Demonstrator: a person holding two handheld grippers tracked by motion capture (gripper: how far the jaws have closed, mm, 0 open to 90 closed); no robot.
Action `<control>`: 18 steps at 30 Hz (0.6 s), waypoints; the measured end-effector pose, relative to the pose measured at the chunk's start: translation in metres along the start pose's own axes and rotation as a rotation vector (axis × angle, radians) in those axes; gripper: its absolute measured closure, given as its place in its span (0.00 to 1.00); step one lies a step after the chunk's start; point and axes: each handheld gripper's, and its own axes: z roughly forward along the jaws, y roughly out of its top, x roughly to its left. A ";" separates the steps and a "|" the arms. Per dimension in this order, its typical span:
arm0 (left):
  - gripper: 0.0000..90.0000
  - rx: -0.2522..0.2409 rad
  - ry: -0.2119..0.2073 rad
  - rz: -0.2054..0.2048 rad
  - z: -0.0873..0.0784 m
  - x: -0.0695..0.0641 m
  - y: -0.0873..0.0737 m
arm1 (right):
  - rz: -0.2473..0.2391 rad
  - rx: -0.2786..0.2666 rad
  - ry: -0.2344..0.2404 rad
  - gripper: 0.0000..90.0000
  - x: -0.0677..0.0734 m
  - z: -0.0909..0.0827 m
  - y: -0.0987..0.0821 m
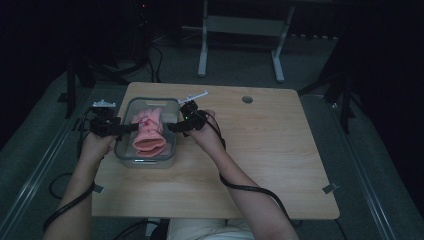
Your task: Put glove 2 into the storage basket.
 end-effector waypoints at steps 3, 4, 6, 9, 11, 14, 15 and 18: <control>0.16 -0.007 -0.001 0.019 -0.003 -0.006 0.001 | -0.005 -0.008 -0.002 0.22 -0.001 -0.004 -0.003; 0.16 -0.006 -0.006 0.028 -0.004 -0.007 0.002 | -0.005 -0.012 -0.008 0.22 -0.001 -0.005 -0.004; 0.16 -0.006 -0.014 0.039 -0.004 -0.011 0.003 | -0.009 -0.019 -0.017 0.22 -0.001 -0.007 -0.006; 0.16 -0.011 -0.025 0.058 -0.005 -0.020 0.006 | -0.006 -0.029 -0.003 0.22 -0.001 -0.010 -0.007; 0.16 -0.015 -0.030 0.076 -0.004 -0.026 0.007 | -0.007 -0.035 -0.001 0.22 0.000 -0.013 -0.008; 0.16 -0.026 -0.043 0.105 -0.005 -0.038 0.010 | -0.015 -0.048 0.006 0.22 0.000 -0.018 -0.010; 0.16 -0.030 -0.053 0.114 -0.005 -0.042 0.011 | -0.018 -0.053 0.006 0.22 0.000 -0.019 -0.011; 0.16 -0.043 -0.076 0.149 -0.006 -0.056 0.012 | -0.026 -0.059 0.010 0.22 -0.001 -0.023 -0.015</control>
